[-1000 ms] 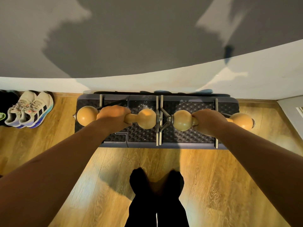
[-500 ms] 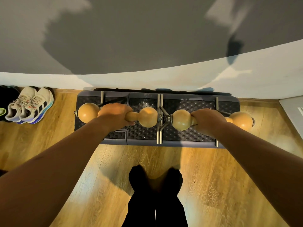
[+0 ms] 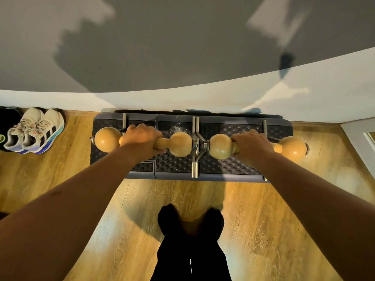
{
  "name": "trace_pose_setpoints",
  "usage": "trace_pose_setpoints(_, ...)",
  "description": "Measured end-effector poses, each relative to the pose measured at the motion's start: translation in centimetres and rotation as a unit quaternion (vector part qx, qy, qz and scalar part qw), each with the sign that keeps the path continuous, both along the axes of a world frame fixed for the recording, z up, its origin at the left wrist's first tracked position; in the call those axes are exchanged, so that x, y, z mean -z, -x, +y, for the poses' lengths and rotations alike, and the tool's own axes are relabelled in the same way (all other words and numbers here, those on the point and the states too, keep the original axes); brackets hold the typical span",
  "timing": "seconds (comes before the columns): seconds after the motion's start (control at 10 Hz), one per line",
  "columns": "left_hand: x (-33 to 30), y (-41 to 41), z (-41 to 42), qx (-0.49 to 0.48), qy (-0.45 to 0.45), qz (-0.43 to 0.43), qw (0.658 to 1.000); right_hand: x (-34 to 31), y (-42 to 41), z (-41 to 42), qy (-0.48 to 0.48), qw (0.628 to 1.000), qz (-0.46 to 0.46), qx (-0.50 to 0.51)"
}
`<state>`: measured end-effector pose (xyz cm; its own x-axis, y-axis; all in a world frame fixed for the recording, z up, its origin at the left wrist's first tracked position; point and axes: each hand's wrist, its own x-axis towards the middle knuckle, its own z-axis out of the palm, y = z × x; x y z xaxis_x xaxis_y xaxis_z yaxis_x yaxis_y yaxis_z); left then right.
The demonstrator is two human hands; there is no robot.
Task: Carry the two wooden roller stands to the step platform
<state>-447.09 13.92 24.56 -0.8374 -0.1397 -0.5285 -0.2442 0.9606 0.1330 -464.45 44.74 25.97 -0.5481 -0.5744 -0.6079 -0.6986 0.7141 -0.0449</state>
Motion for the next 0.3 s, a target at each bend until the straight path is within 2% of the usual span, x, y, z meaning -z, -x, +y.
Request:
trace_pose_setpoints(0.2,0.0,-0.8,-0.6,0.014,0.016,0.027,0.999,-0.9,-0.5,0.7,0.021,0.999,0.023,0.024)
trace_pose_setpoints(0.3,-0.8,-3.0,1.3,-0.076,-0.048,0.094,0.991,-2.1,-2.3,1.7,0.141,0.986,0.026,0.087)
